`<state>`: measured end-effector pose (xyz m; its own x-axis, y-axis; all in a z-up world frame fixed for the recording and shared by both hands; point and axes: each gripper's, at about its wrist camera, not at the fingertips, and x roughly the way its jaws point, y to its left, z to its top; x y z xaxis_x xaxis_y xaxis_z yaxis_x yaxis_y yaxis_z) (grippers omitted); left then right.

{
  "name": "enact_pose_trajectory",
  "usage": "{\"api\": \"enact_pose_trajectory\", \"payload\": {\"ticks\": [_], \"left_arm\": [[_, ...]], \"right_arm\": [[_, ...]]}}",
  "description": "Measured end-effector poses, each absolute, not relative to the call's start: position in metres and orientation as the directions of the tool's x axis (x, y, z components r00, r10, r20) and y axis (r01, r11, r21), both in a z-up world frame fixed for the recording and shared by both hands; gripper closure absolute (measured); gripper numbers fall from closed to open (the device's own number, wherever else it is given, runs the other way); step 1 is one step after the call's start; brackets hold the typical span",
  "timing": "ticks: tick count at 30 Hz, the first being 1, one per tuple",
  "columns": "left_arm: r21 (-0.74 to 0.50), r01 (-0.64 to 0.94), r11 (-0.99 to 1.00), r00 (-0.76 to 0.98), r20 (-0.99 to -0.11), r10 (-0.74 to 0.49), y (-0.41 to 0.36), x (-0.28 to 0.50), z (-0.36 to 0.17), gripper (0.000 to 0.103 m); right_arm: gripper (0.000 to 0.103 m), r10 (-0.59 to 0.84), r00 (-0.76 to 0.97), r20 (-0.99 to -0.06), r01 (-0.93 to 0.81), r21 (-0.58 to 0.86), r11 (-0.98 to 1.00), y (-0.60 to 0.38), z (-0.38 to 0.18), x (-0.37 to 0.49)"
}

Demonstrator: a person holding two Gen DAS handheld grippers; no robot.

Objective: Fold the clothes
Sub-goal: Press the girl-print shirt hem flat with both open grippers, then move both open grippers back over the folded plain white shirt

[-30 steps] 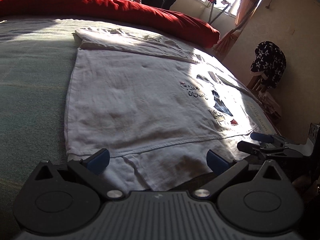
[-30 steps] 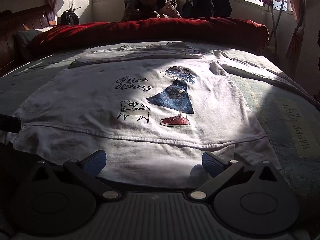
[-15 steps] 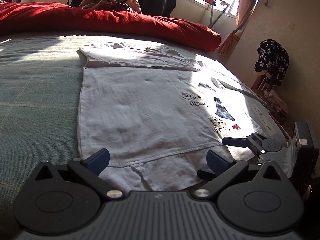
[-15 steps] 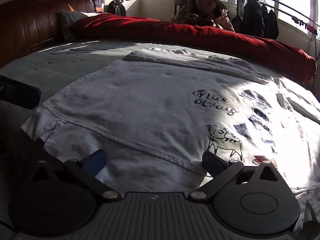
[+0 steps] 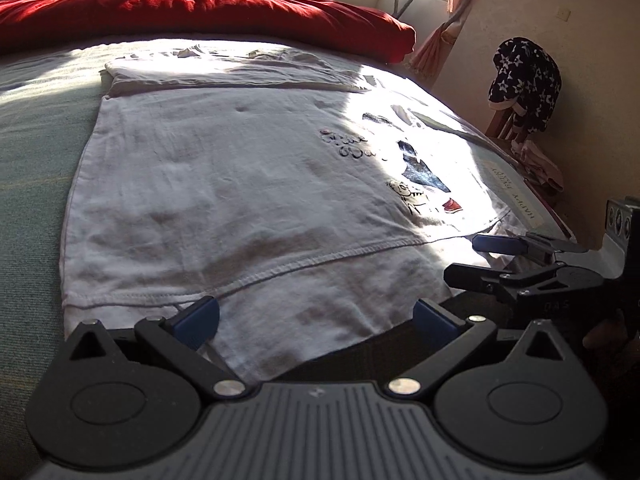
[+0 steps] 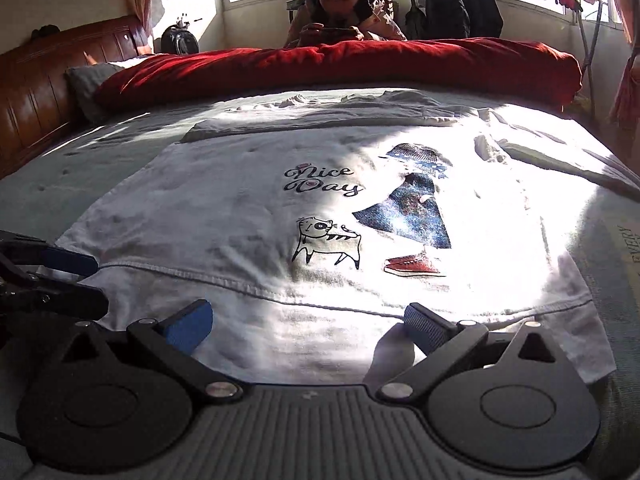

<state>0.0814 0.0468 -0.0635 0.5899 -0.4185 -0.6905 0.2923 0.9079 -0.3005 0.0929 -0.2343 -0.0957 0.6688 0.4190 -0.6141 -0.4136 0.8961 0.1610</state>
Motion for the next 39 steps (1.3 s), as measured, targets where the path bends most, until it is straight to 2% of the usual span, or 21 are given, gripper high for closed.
{"api": "enact_pose_trajectory", "payload": {"ticks": [5,10,17,22,26,30,39], "left_arm": [[-0.282,0.275,0.919,0.594,-0.702,-0.393,0.046,0.081,-0.05,0.001],[-0.258,0.308,0.916,0.623,-0.673,-0.399,0.026,0.102,-0.032,0.001],[-0.282,0.325,0.903,0.614,-0.663,-0.429,-0.002,0.132,-0.035,0.001],[-0.311,0.272,0.911,0.576,-0.705,-0.413,-0.002,0.141,-0.059,0.001],[-0.355,0.254,0.899,0.587,-0.683,-0.436,0.007,0.14,-0.058,0.001],[-0.298,0.242,0.923,0.612,-0.691,-0.384,0.007,0.146,-0.048,0.001],[-0.25,0.273,0.929,0.648,-0.666,-0.37,0.01,0.18,-0.028,0.001]], "right_arm": [[0.0,0.441,0.678,-0.588,-0.432,0.168,0.886,-0.261,-0.094,0.07],[0.0,0.423,0.728,-0.539,-0.368,0.213,0.905,-0.292,-0.076,0.082],[0.0,0.368,0.726,-0.581,-0.238,0.291,0.927,-0.326,-0.094,0.114],[0.0,0.38,0.73,-0.568,-0.279,0.261,0.924,-0.337,-0.099,0.098],[0.0,0.375,0.725,-0.577,-0.278,0.252,0.927,-0.341,-0.096,0.093],[0.0,0.383,0.716,-0.584,-0.26,0.287,0.922,-0.346,-0.089,0.102],[0.0,0.391,0.716,-0.579,-0.289,0.265,0.92,-0.361,-0.044,0.175]]}}
